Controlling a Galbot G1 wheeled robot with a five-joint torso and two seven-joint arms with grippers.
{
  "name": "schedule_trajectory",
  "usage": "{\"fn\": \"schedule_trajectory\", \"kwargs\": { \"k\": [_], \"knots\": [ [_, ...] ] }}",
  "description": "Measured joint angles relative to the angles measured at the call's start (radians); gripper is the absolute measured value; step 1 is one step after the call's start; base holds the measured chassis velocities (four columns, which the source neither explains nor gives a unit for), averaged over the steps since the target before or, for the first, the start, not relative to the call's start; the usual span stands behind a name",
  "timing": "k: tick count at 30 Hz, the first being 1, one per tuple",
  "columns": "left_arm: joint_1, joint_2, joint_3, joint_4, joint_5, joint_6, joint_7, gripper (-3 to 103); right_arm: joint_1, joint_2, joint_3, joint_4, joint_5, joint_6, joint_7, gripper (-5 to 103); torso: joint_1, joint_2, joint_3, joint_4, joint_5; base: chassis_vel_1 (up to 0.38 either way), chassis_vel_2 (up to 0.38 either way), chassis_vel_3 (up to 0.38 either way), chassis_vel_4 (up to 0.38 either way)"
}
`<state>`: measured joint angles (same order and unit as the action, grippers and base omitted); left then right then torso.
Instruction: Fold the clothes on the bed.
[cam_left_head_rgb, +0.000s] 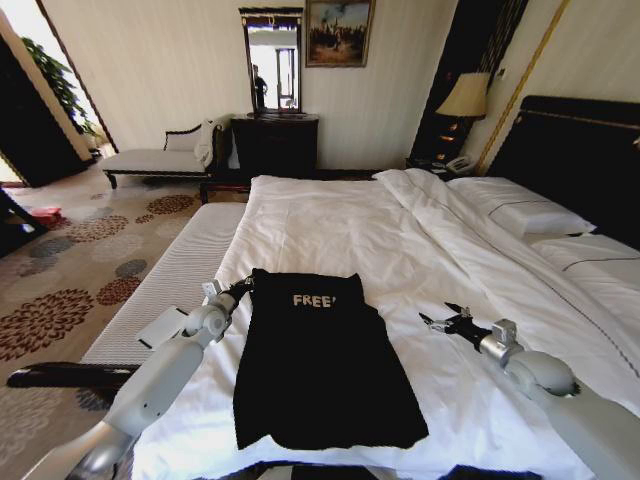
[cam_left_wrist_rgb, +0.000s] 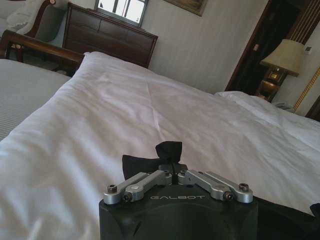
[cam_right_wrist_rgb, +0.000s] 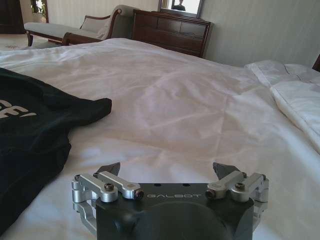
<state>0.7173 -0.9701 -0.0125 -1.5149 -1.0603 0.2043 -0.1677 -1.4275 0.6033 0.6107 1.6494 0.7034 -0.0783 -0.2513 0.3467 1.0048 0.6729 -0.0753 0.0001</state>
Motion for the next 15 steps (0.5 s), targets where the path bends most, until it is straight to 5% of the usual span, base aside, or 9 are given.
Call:
{"fn": "schedule_trajectory", "kwargs": {
  "k": [15],
  "knots": [
    [-0.066,-0.043,0.133,0.025,0.021,0.014,-0.035,-2,0.002,0.007,0.000,-0.004,-0.003,0.005,-0.004,100,0.000,0.000,0.000,0.0000,-0.0001,0.000,0.000,0.000,0.000]
  ]
}}
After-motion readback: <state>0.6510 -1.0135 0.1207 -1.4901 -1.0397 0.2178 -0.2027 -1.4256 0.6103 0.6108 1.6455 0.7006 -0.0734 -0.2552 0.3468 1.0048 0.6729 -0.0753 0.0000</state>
